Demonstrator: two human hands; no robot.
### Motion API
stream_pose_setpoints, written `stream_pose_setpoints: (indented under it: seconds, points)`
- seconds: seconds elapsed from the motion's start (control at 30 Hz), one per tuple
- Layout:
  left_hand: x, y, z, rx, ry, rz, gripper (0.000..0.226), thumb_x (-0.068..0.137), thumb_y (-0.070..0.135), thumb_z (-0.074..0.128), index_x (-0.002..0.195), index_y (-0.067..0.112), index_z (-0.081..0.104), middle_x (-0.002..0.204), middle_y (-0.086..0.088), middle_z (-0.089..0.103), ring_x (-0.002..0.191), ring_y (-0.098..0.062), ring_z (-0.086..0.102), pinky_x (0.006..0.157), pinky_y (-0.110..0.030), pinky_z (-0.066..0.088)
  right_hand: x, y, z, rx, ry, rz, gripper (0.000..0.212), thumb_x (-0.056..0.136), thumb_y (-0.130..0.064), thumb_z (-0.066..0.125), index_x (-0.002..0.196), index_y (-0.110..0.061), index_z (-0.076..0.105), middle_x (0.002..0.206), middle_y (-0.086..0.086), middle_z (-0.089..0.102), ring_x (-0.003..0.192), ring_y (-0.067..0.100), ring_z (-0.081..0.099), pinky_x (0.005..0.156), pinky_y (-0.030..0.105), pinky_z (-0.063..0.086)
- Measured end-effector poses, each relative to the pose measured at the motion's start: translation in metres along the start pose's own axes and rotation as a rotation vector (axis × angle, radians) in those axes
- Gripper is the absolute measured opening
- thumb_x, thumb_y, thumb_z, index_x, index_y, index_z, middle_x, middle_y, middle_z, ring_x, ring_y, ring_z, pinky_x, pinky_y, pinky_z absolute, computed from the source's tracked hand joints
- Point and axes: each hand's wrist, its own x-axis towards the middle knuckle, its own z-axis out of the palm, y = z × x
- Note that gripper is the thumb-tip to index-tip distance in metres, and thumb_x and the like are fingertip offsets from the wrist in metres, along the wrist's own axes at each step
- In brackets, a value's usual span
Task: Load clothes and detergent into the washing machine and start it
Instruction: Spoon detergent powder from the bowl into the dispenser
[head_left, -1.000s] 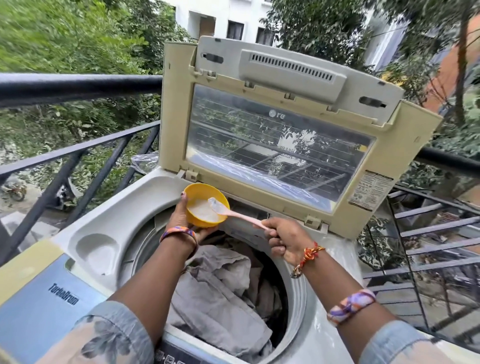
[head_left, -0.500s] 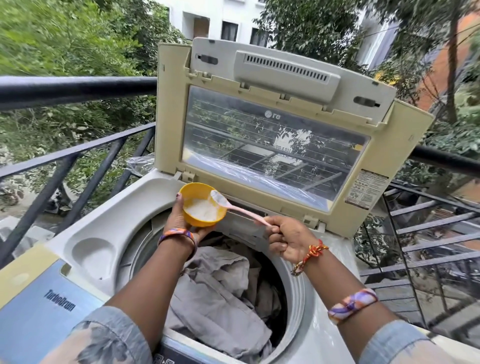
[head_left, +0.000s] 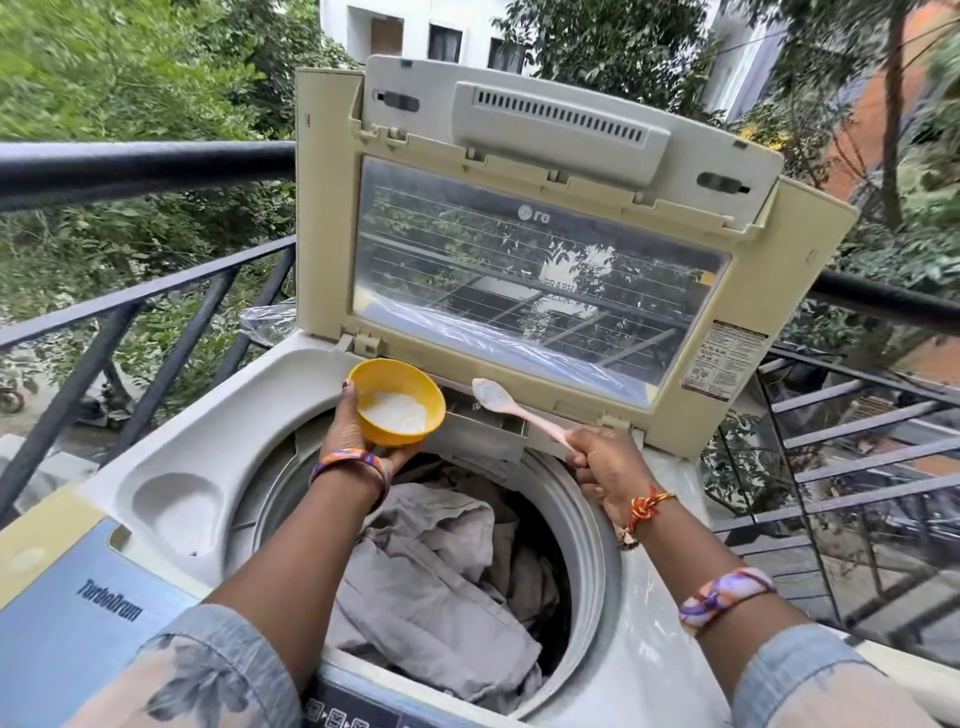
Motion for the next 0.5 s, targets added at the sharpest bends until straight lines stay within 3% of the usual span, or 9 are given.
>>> stream_pose_setpoints:
  seconds: [0.13, 0.27, 0.5]
  points:
    - [0.0013, -0.0001, -0.0004, 0.017, -0.017, -0.004, 0.065, 0.086, 0.047, 0.054, 0.139, 0.014, 0.036, 0.145, -0.013, 0.040, 0.130, -0.036, 0.042, 0.101, -0.058, 0.036, 0.0029, 0.0049, 0.0019, -0.188, 0.066, -0.153, 0.018, 0.092, -0.008, 0.048, 0.086, -0.013, 0.063, 0.054, 0.000, 0.040, 0.026, 0.000, 0.029, 0.030, 0.013, 0.023]
    - [0.0015, 0.0002, -0.0004, 0.025, -0.025, 0.001, 0.066, 0.086, 0.048, 0.054, 0.139, 0.014, 0.035, 0.146, -0.014, 0.039, 0.130, -0.036, 0.042, 0.100, -0.059, 0.037, 0.0047, 0.0092, 0.0024, -0.396, 0.133, -0.306, 0.022, 0.092, -0.010, 0.049, 0.095, -0.002, 0.069, 0.056, -0.002, 0.043, 0.050, 0.011, 0.035, 0.050, 0.024, 0.027]
    - [0.0005, 0.0003, 0.0002, 0.018, -0.034, -0.007, 0.067, 0.087, 0.049, 0.052, 0.140, 0.013, 0.033, 0.147, -0.013, 0.037, 0.132, -0.036, 0.039, 0.104, -0.058, 0.035, -0.0014, 0.0100, 0.0044, -0.553, 0.152, -0.510, 0.022, 0.093, -0.009, 0.050, 0.100, -0.004, 0.070, 0.062, 0.002, 0.052, 0.050, 0.008, 0.036, 0.049, 0.024, 0.029]
